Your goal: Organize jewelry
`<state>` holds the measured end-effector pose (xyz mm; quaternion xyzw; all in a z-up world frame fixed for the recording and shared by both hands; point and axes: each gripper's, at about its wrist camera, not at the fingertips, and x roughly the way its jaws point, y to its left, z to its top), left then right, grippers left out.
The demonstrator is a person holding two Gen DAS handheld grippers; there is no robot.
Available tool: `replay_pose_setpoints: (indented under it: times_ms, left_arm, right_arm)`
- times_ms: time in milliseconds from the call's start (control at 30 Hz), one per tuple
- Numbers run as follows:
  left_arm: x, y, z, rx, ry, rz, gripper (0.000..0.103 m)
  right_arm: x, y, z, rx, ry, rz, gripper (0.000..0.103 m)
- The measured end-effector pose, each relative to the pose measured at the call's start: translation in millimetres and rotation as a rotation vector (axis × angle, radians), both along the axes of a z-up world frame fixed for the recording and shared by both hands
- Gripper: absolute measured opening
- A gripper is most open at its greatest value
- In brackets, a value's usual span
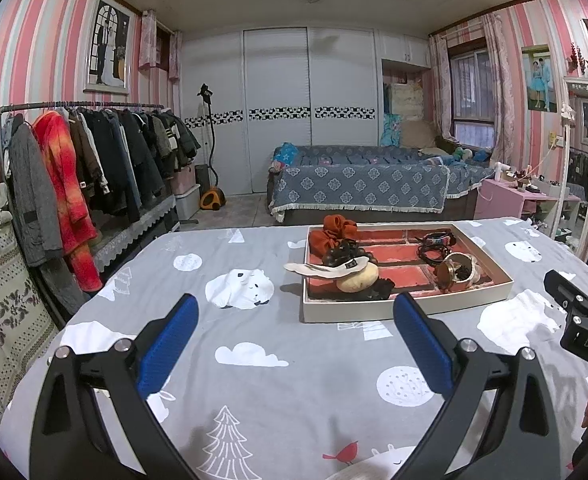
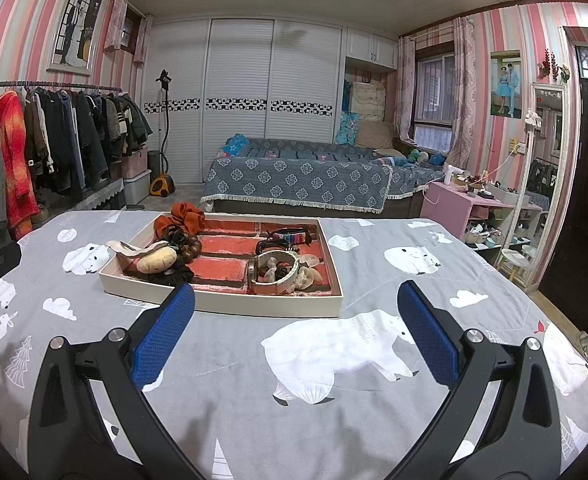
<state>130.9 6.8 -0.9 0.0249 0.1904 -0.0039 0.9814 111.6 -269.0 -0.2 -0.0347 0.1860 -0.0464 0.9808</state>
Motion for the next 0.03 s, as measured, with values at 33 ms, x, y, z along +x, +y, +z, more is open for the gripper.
replay_pose_setpoints:
  times_ms: [33]
  left_arm:
    - [-0.2, -0.2, -0.1, 0.002, 0.0, -0.001, 0.096]
  right_arm:
    - [0.2, 0.0, -0.7, 0.0, 0.0, 0.0, 0.099]
